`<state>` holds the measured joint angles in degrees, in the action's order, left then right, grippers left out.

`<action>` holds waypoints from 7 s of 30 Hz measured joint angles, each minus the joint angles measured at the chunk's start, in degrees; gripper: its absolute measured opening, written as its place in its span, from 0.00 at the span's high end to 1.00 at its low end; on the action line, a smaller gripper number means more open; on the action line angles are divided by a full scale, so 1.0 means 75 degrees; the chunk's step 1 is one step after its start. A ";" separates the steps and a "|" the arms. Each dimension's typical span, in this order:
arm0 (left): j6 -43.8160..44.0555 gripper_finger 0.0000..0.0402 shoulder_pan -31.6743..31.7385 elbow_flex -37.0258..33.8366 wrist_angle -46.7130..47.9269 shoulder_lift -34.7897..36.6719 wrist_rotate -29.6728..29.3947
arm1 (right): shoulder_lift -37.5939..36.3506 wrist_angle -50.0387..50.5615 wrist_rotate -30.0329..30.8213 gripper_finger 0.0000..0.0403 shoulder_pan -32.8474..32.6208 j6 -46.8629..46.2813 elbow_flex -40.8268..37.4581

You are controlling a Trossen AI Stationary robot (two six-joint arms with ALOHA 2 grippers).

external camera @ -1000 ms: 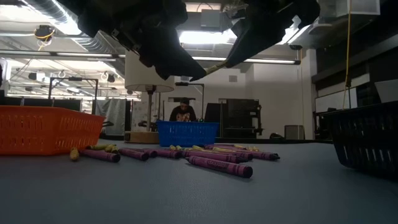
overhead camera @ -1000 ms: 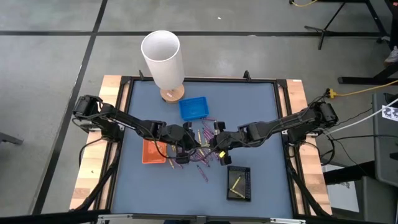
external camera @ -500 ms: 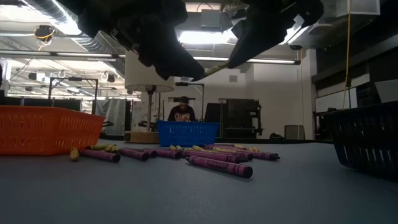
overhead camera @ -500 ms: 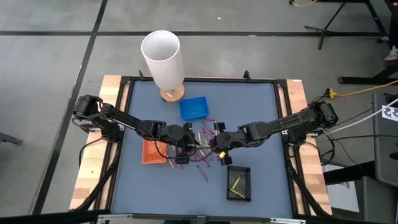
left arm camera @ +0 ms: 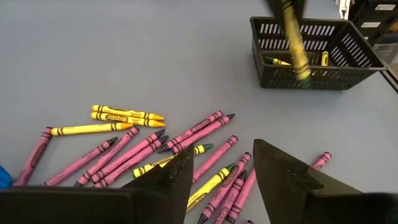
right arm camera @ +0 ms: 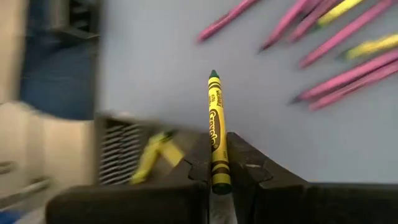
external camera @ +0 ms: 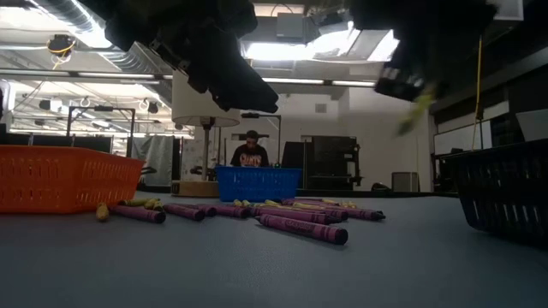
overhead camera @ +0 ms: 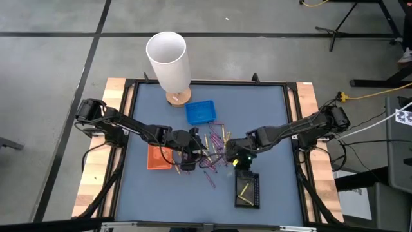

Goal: Sort crayons
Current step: Put the green crayon into the black bin, then put the violet crayon into the blue bin

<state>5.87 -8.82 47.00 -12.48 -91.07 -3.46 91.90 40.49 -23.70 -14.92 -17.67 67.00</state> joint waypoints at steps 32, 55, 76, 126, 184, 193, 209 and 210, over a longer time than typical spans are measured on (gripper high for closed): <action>-0.0233 0.65 0.0000 0.0006 0.0419 0.0000 0.0338 | 0.0000 0.0420 0.0763 0.91 -0.1611 -0.1868 0.0000; -0.1439 0.65 -0.0539 0.0006 0.3498 0.0003 0.1996 | 0.0000 0.0420 0.1084 0.64 -0.1611 -0.1868 0.0000; -0.1807 0.65 -0.1099 0.0006 0.3244 -0.0845 0.1192 | 0.0000 0.0321 0.1479 0.65 -0.1611 -0.1851 0.0000; -0.3448 0.98 -0.0786 0.0831 0.2997 -0.0720 0.0292 | 0.0000 -0.0315 0.1571 0.65 -0.1608 -0.1804 0.0000; -0.4601 0.74 0.3724 0.1504 0.2044 -0.0711 -0.0376 | 0.0000 -0.1037 0.6589 0.65 -0.1604 -0.1804 0.0000; -0.4593 0.67 0.3724 0.1504 0.2049 -0.0711 -0.0379 | 0.0000 -0.1031 0.6626 0.65 -0.1052 -0.1867 0.0000; -0.4589 0.68 0.3724 0.1504 0.2081 -0.0711 -0.0379 | 0.0540 -0.1462 0.6007 0.65 -0.0553 -0.2361 -0.0594; -0.4591 0.68 0.3724 0.1504 0.2094 -0.0711 -0.0379 | 0.0636 -0.1482 0.6006 0.65 -0.0553 -0.2417 -0.0645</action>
<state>-28.56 19.11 58.28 3.23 -96.40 -6.31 96.66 29.37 21.35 -19.07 -35.79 62.16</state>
